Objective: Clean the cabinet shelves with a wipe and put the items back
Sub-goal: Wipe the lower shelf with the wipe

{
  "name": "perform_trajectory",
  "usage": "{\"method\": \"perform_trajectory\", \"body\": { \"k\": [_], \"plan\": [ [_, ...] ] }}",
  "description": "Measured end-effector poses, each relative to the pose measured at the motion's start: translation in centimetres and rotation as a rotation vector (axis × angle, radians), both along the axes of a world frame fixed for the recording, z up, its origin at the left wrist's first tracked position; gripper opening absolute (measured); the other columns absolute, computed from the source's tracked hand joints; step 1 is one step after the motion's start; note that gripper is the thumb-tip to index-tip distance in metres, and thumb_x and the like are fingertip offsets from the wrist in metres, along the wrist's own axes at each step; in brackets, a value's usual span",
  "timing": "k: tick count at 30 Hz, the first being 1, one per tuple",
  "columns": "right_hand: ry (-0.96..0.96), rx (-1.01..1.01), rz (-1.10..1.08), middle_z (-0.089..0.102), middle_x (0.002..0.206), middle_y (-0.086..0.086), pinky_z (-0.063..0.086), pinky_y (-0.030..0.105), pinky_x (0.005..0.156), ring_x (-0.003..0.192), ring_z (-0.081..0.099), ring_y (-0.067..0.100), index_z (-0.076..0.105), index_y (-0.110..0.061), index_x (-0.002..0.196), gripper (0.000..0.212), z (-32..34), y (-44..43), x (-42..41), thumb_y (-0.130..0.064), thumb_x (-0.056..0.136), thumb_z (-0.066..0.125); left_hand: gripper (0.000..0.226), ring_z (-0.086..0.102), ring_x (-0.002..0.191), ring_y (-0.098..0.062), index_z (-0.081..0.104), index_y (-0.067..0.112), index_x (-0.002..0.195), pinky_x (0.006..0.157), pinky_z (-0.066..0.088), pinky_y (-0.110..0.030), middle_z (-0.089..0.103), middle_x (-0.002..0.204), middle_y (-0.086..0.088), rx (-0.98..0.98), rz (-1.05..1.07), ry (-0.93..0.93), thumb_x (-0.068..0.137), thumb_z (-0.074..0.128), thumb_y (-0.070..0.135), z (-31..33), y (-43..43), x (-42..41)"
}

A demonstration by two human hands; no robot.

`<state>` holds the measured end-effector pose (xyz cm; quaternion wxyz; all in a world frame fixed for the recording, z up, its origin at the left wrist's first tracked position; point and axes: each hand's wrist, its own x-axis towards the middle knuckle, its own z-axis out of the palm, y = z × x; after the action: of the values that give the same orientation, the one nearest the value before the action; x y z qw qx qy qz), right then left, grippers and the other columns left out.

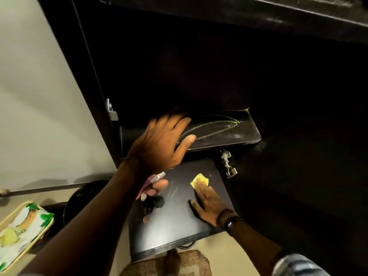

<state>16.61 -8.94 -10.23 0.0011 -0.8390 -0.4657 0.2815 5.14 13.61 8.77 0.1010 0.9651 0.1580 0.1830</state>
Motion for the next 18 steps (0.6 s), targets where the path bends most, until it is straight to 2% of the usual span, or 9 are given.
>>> {"method": "perform_trajectory", "body": {
  "k": [2,4,6,9,13,15,18],
  "plan": [
    [-0.050,-0.034,-0.166,0.009,0.160,0.002,0.005,0.028,0.120,0.147,0.009,0.021,0.013,-0.019,0.151,0.079,0.1,-0.1,2.7,-0.066,0.089,0.025,0.053,0.040,0.129,-0.020,0.044,0.016,0.134,0.103,0.033,-0.036,0.047,0.137,-0.001,-0.010,0.001,0.002,0.095,0.032,0.049,0.2,0.0,0.0],
    [-0.066,-0.030,-0.267,-0.001,0.160,0.006,-0.004,0.025,0.118,0.148,-0.002,0.019,0.009,-0.013,0.151,0.076,0.1,2.7,5.7,-0.057,0.093,0.031,0.053,0.043,0.126,-0.020,0.045,0.015,0.133,0.102,0.034,-0.036,0.048,0.136,-0.001,0.003,0.006,-0.011,0.095,0.032,0.048,0.2,0.0,0.0],
    [-0.048,-0.058,-0.272,-0.003,0.160,0.013,-0.007,0.027,0.117,0.147,-0.007,0.022,0.010,-0.007,0.150,0.072,0.0,6.7,7.7,-0.051,0.096,0.030,0.052,0.046,0.123,-0.021,0.048,0.014,0.131,0.100,0.036,-0.036,0.051,0.133,-0.002,0.009,0.009,-0.019,0.094,0.033,0.048,0.1,0.2,0.1],
    [-0.090,-0.055,-0.220,0.009,0.157,0.019,-0.006,0.033,0.118,0.147,0.002,0.027,0.017,0.001,0.148,0.065,-0.8,10.4,7.7,-0.042,0.100,0.027,0.053,0.046,0.123,-0.021,0.048,0.013,0.131,0.099,0.037,-0.037,0.051,0.133,-0.003,0.011,0.016,-0.006,0.094,0.033,0.048,-0.1,0.4,0.1],
    [-0.064,0.098,-0.152,0.013,0.158,0.014,0.001,0.028,0.118,0.146,0.009,0.025,0.017,-0.007,0.149,0.064,-1.8,6.3,1.9,-0.043,0.097,0.031,0.052,0.045,0.123,-0.021,0.046,0.013,0.132,0.101,0.036,-0.038,0.051,0.134,-0.004,-0.003,0.006,0.005,0.095,0.034,0.047,-0.3,0.4,0.1],
    [-0.031,0.124,-0.167,0.020,0.157,0.010,0.008,0.029,0.118,0.145,0.016,0.025,0.022,-0.011,0.148,0.067,-1.0,1.4,-1.5,-0.051,0.094,0.023,0.051,0.046,0.123,-0.022,0.047,0.014,0.132,0.100,0.036,-0.039,0.050,0.134,-0.004,-0.001,0.005,0.004,0.095,0.036,0.047,-0.1,0.4,0.1],
    [-0.064,0.114,-0.193,0.023,0.156,0.010,0.015,0.035,0.119,0.144,0.023,0.027,0.026,-0.011,0.148,0.086,-0.3,-4.8,-3.9,-0.064,0.086,-0.003,0.050,0.044,0.125,-0.022,0.046,0.014,0.132,0.101,0.035,-0.038,0.049,0.135,-0.004,-0.013,-0.015,0.019,0.095,0.035,0.047,0.0,0.1,0.0]
  ]
}}
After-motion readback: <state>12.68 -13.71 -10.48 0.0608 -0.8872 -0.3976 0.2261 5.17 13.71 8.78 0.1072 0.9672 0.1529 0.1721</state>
